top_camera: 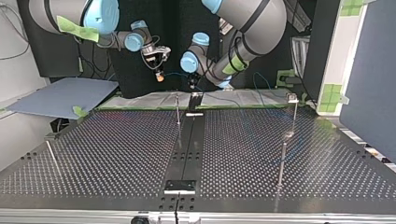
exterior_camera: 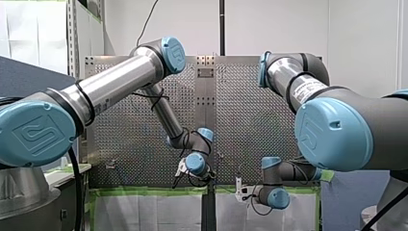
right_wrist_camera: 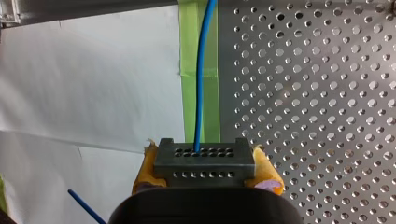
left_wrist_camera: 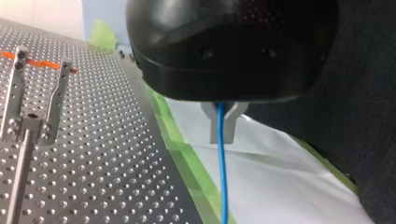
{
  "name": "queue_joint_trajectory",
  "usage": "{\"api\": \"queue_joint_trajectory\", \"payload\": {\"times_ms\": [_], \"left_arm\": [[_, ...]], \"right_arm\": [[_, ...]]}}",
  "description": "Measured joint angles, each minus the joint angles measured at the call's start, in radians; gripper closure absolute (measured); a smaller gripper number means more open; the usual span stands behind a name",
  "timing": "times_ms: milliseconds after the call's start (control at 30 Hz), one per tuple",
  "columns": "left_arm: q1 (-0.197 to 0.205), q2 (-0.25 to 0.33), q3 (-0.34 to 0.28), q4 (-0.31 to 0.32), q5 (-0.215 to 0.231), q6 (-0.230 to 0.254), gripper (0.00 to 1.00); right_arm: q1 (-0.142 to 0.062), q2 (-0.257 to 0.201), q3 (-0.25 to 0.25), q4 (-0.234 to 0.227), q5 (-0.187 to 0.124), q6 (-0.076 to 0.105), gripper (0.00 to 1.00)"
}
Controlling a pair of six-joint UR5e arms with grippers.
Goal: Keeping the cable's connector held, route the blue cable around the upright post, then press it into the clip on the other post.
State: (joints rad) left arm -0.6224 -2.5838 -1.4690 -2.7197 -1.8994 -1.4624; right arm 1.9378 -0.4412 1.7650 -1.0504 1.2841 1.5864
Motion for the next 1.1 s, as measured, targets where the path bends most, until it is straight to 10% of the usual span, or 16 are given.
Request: {"api": "queue_joint_trajectory", "payload": {"times_ms": [567,1100], "left_arm": [[0.002,0.005,0.0,0.002,-0.013,-0.003,0.98],[0.014,0.015,0.0,0.014,-0.017,-0.094,0.98]], "right_arm": [[-0.015,-0.08,-0.002,0.04,0.001,0.006,1.0],[-0.032,-0.133,-0.013,0.047,0.019,0.107,1.0]]}}
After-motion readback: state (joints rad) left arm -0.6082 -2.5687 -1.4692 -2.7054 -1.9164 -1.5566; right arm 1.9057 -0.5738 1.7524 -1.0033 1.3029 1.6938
